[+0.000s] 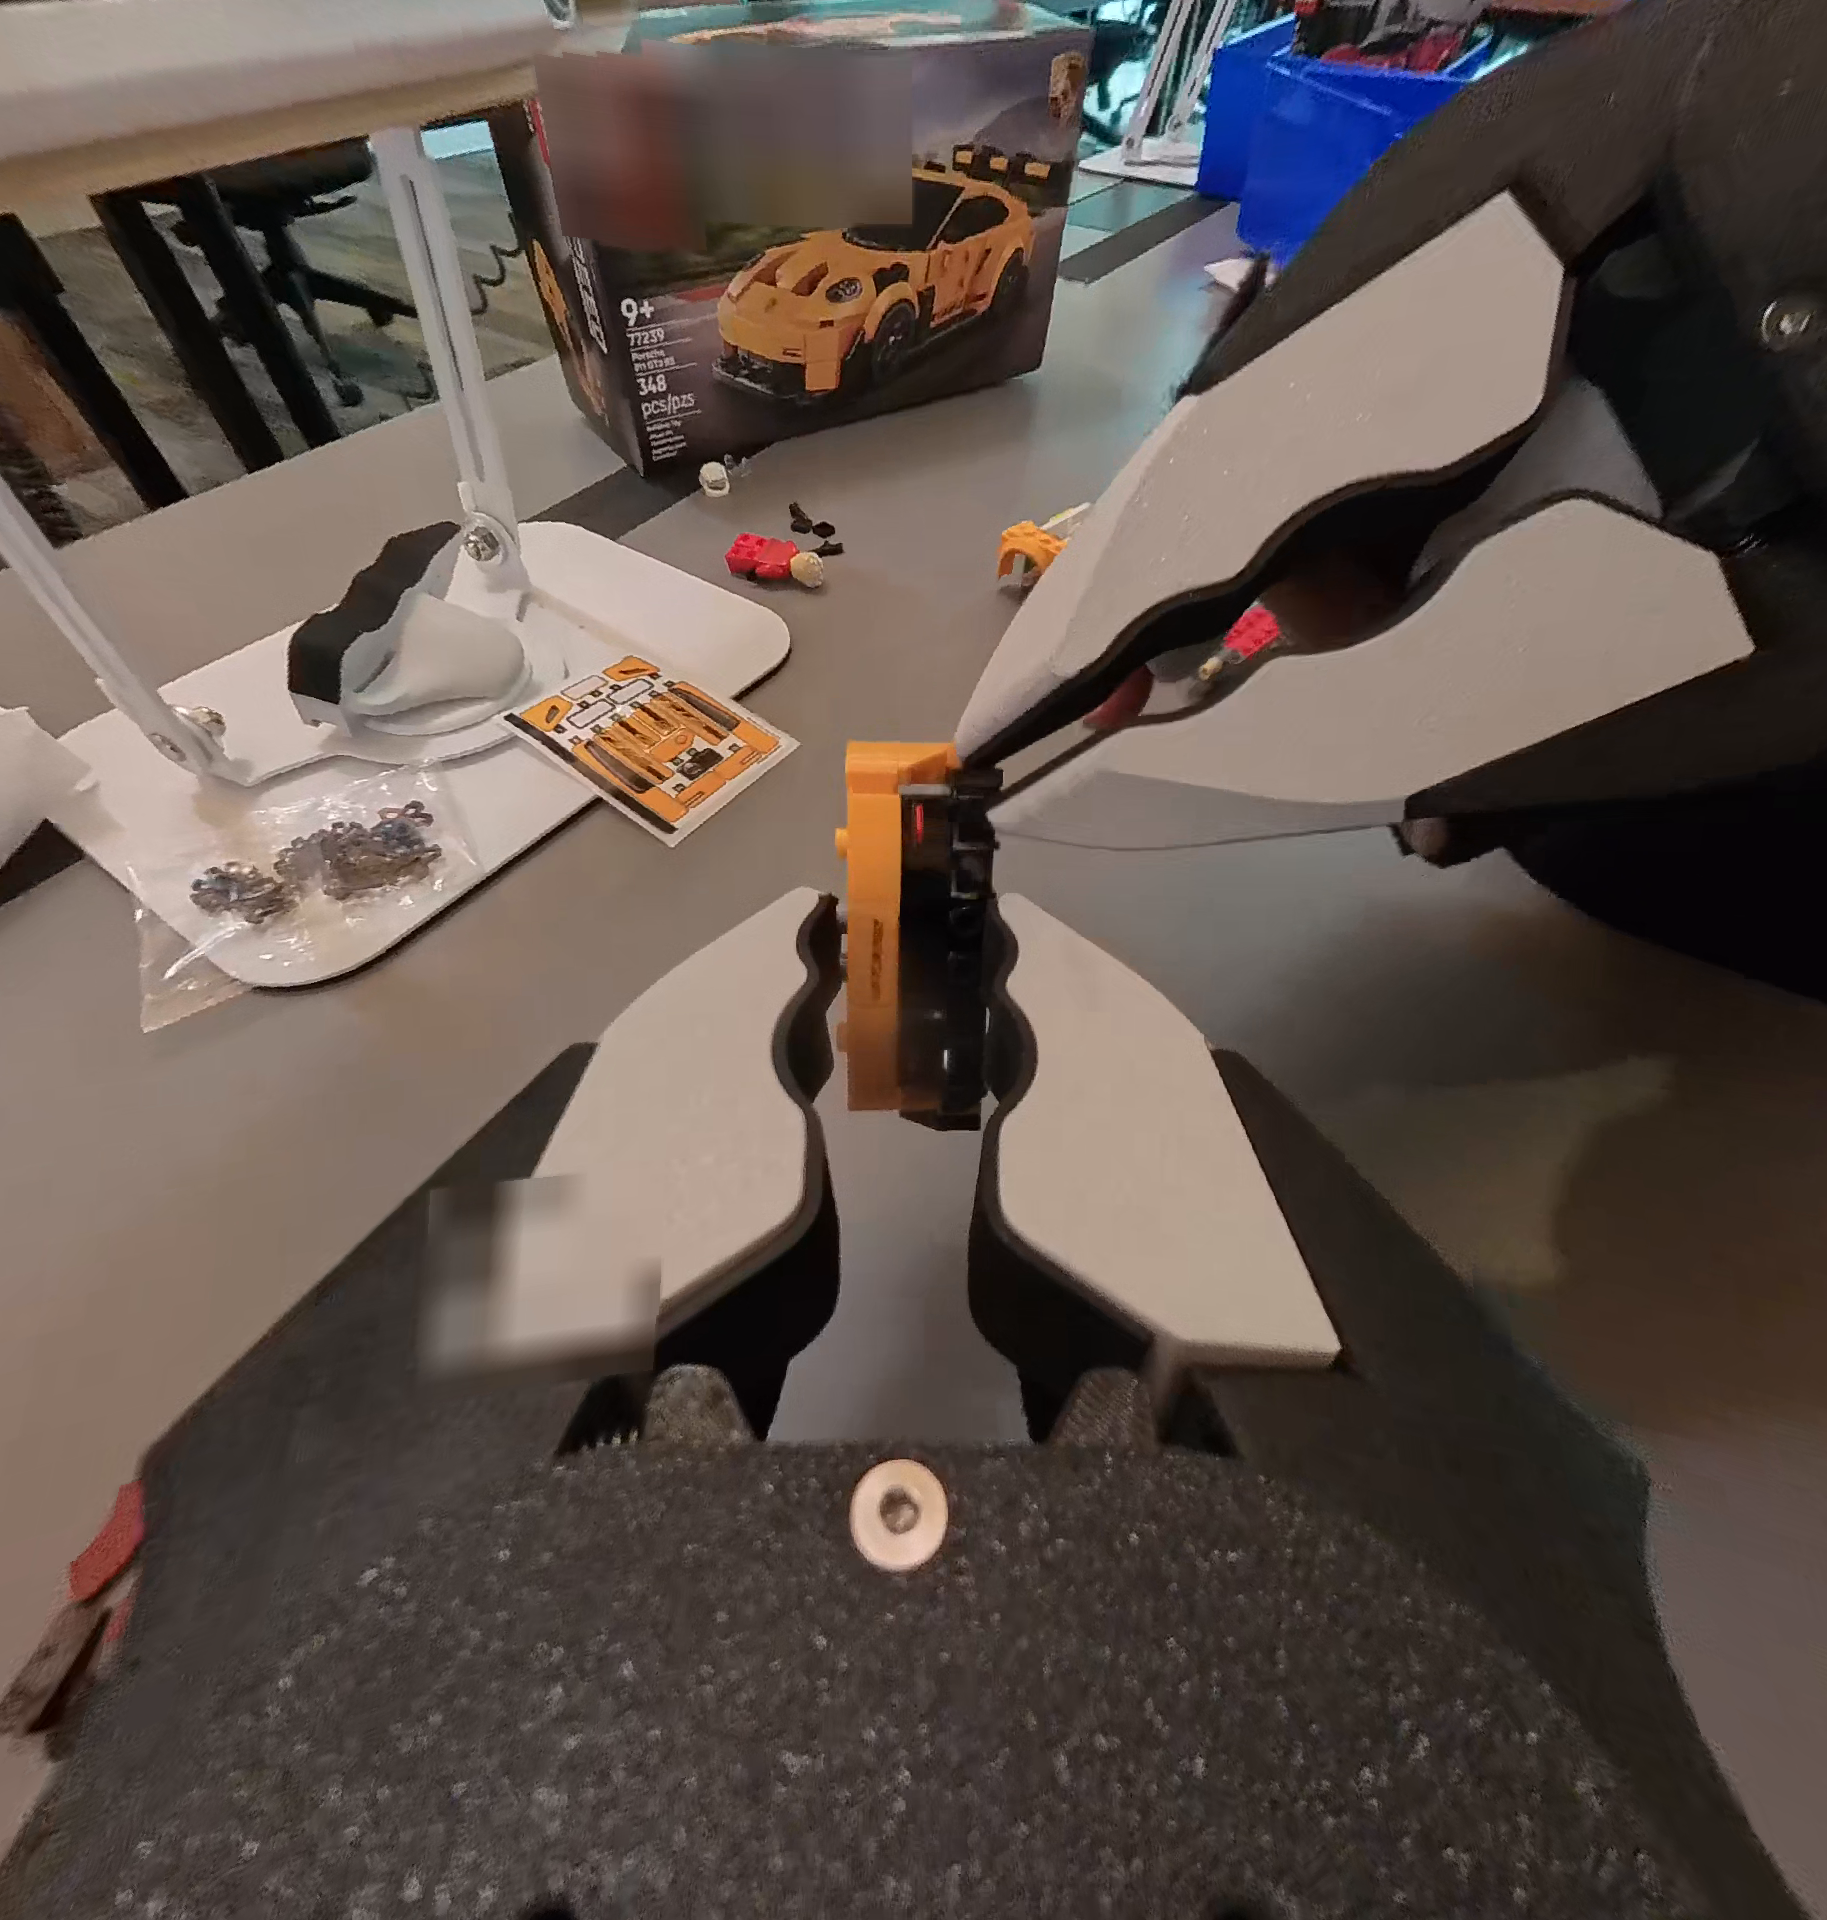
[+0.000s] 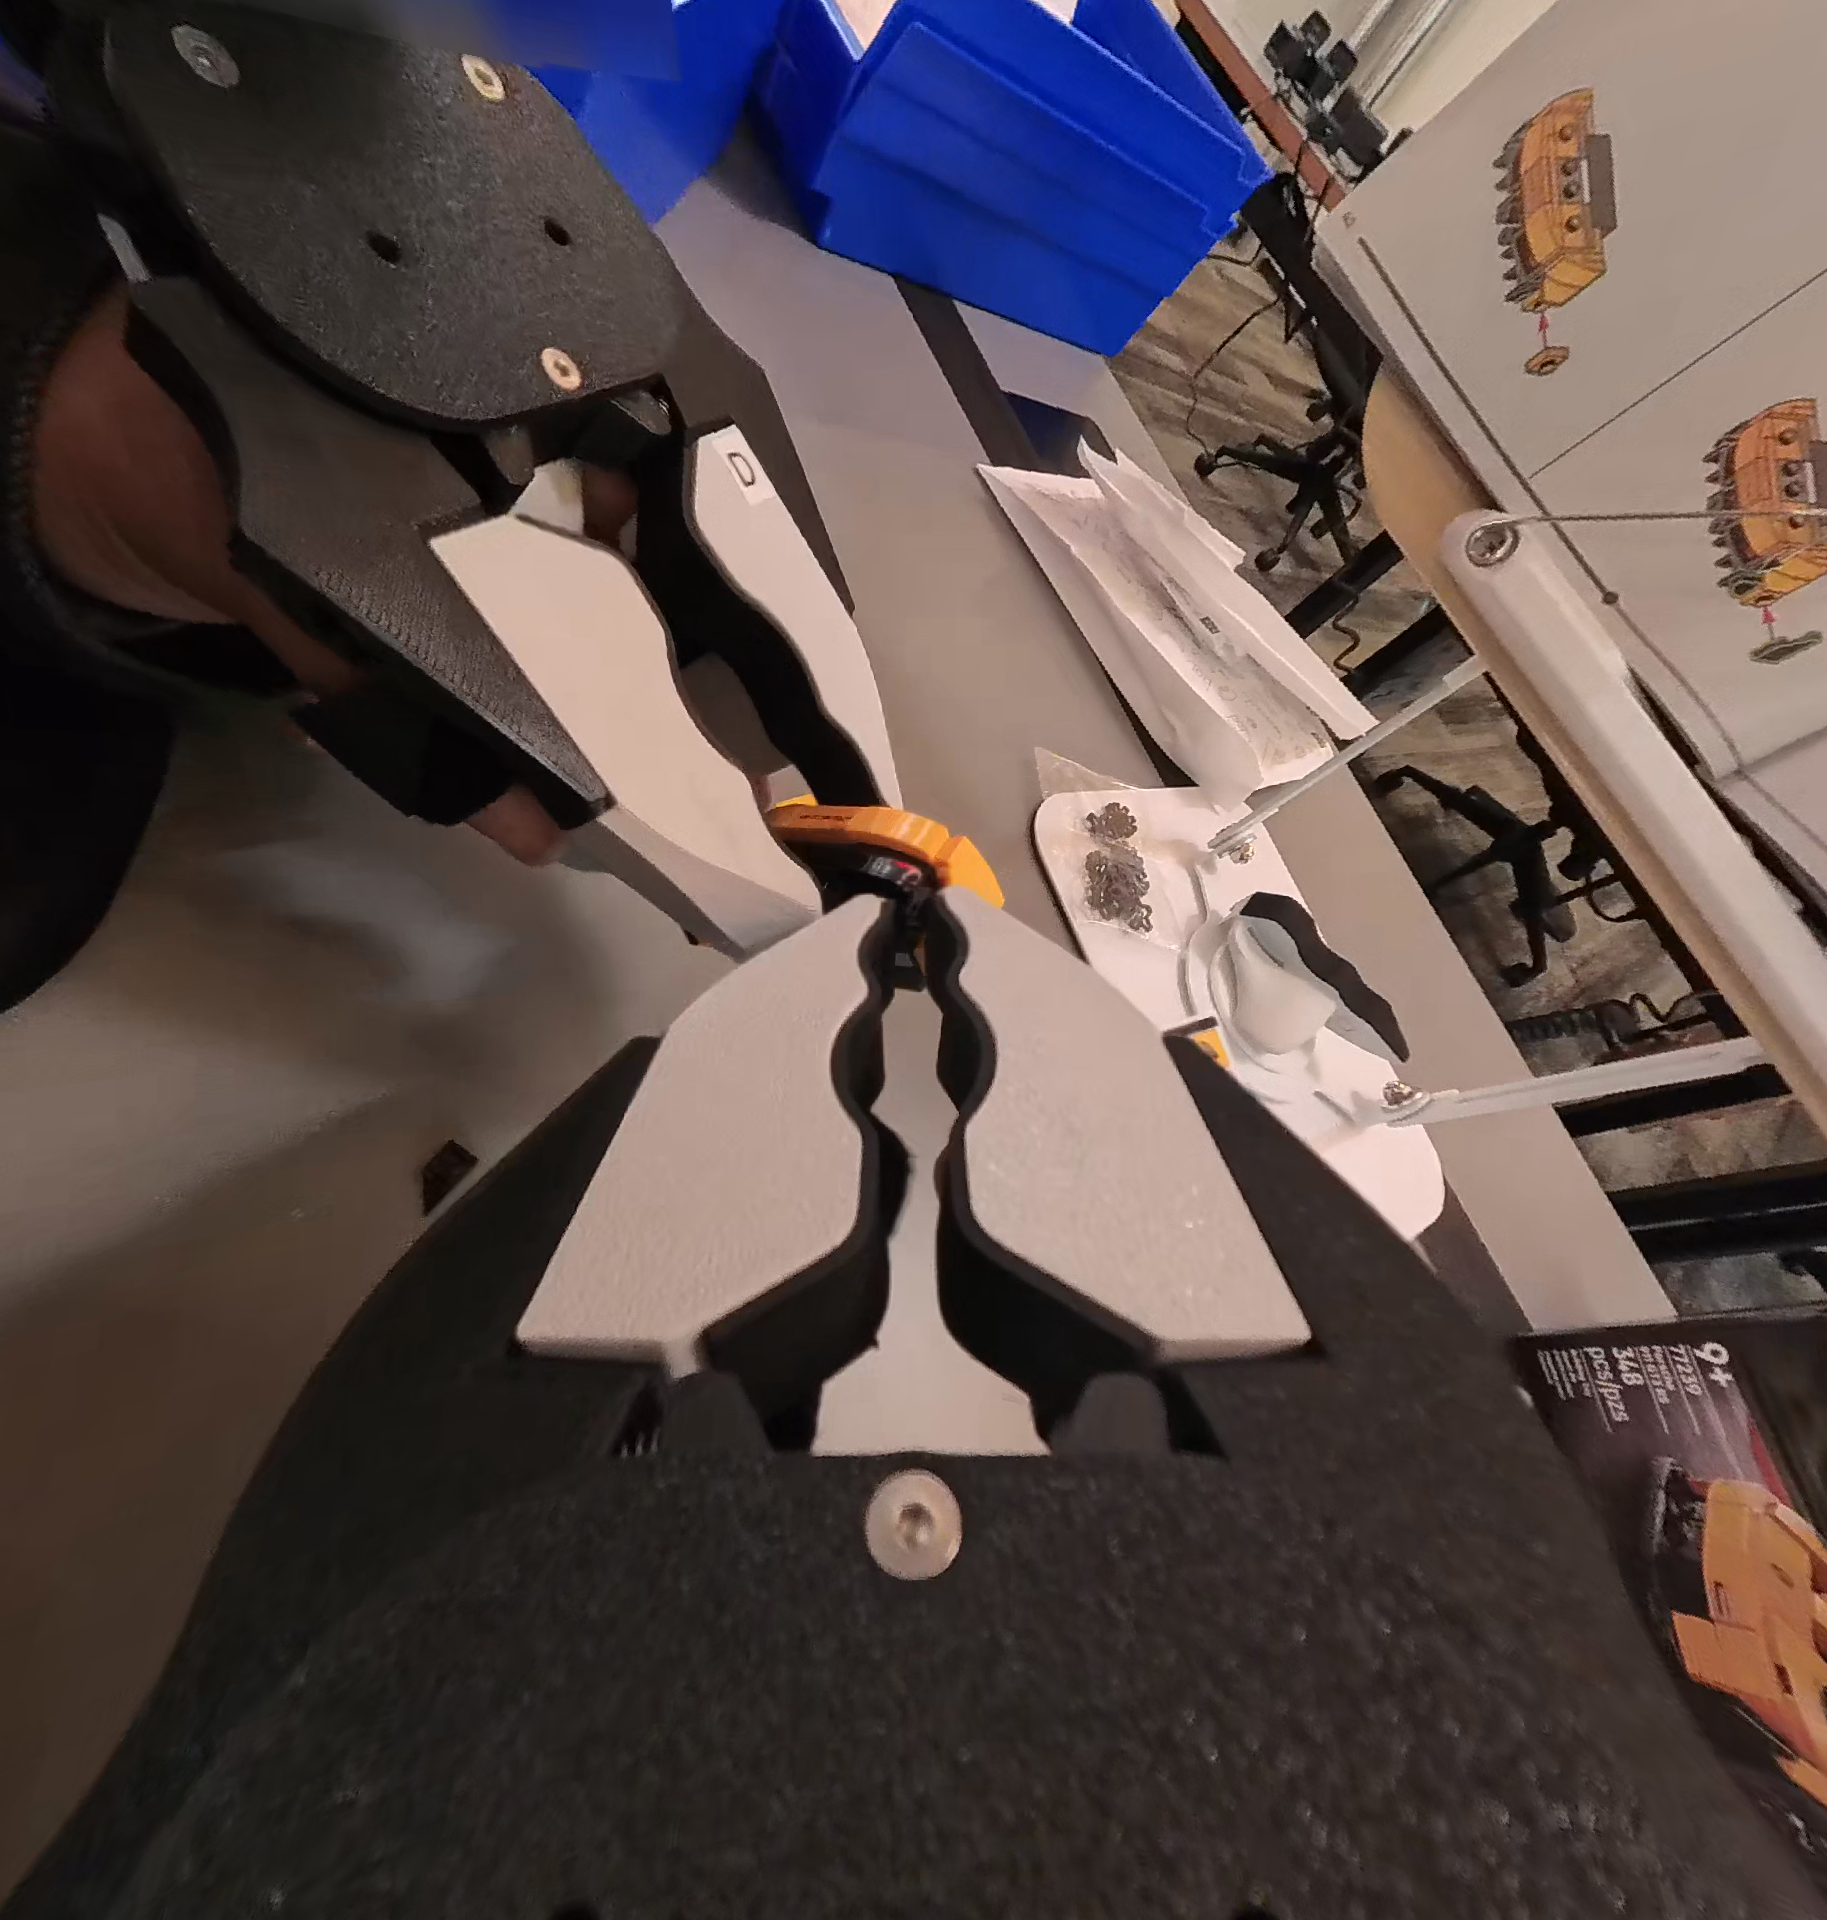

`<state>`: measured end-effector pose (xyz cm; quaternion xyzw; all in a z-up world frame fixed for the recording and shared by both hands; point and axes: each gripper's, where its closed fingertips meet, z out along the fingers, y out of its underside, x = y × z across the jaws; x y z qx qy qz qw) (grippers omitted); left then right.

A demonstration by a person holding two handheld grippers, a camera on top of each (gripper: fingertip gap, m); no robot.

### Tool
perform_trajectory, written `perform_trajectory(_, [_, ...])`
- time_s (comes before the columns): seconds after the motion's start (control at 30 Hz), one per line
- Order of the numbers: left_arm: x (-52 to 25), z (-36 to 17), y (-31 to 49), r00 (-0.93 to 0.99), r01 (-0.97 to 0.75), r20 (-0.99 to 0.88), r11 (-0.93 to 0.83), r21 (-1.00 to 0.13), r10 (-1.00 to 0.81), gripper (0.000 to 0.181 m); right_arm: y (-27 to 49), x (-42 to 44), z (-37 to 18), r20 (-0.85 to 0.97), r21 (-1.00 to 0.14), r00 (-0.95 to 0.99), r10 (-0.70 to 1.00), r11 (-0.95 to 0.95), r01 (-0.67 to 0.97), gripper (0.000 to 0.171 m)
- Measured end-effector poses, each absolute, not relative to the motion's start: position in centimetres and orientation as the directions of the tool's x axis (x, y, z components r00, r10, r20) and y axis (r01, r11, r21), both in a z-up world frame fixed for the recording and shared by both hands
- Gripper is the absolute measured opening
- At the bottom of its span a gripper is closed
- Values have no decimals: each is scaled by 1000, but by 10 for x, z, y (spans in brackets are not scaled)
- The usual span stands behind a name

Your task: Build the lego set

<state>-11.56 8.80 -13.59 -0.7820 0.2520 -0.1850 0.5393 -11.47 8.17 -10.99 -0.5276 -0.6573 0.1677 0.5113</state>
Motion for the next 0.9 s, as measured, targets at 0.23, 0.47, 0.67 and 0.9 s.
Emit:
perform_trajectory(0.23, [-115,-131,89,809,-245,-66,-234,-941,-584,25,81,-113,-104,485,-780,87,870,385,494,6])
perform_trajectory(0.47, [-118,-128,92,815,-319,-184,-159,-934,-549,26,81,-113,-102,520,-771,95,849,418,480,6])
perform_trajectory(0.67, [-122,-119,91,827,-382,-280,-121,-916,-487,25,82,-114,-95,523,-792,137,841,421,442,5])
perform_trajectory(0.9, [-127,-112,92,802,-488,-427,-47,-872,-417,26,81,-115,-91,478,-834,161,864,388,393,5])
